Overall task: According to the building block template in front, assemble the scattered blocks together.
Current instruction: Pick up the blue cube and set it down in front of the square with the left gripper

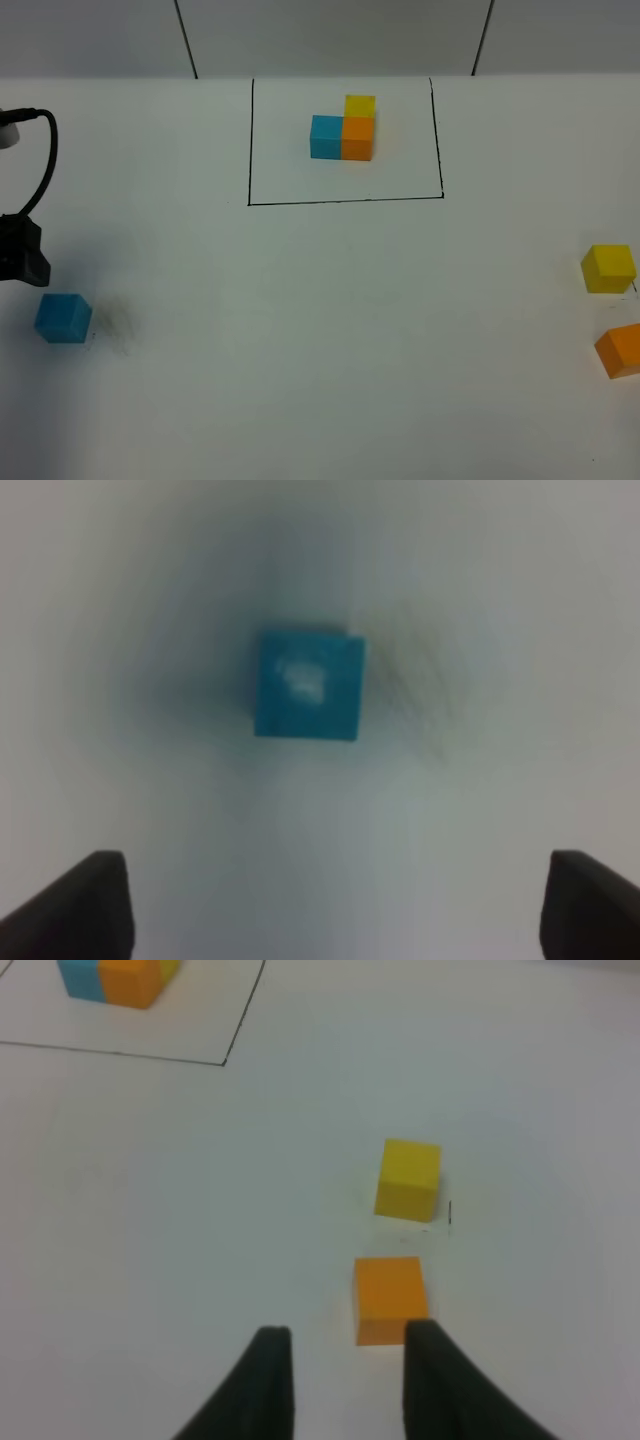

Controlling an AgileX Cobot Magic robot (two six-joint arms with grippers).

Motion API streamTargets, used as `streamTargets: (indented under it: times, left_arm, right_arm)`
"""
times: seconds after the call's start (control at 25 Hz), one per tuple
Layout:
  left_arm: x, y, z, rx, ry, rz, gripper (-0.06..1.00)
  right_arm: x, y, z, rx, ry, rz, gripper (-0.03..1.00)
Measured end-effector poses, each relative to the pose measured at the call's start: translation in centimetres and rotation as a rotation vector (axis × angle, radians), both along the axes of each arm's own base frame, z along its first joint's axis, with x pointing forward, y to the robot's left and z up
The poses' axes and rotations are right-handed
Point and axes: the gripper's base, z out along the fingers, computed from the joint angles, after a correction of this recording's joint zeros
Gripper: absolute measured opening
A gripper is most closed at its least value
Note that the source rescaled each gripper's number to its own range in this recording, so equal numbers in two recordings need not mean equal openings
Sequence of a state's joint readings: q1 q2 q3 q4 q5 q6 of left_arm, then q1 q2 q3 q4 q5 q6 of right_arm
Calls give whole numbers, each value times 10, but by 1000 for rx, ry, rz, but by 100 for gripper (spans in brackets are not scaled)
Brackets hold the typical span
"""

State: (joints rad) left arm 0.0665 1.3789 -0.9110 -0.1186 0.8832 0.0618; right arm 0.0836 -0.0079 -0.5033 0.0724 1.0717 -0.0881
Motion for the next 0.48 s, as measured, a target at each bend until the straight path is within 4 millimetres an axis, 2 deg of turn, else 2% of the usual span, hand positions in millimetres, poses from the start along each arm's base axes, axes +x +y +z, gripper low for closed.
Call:
streamTargets:
  times: [0.48]
  left_arm:
    - [33,-2,-58,0,102,-13,78]
  right_arm:
    - [0,0,0,0,0,0,0]
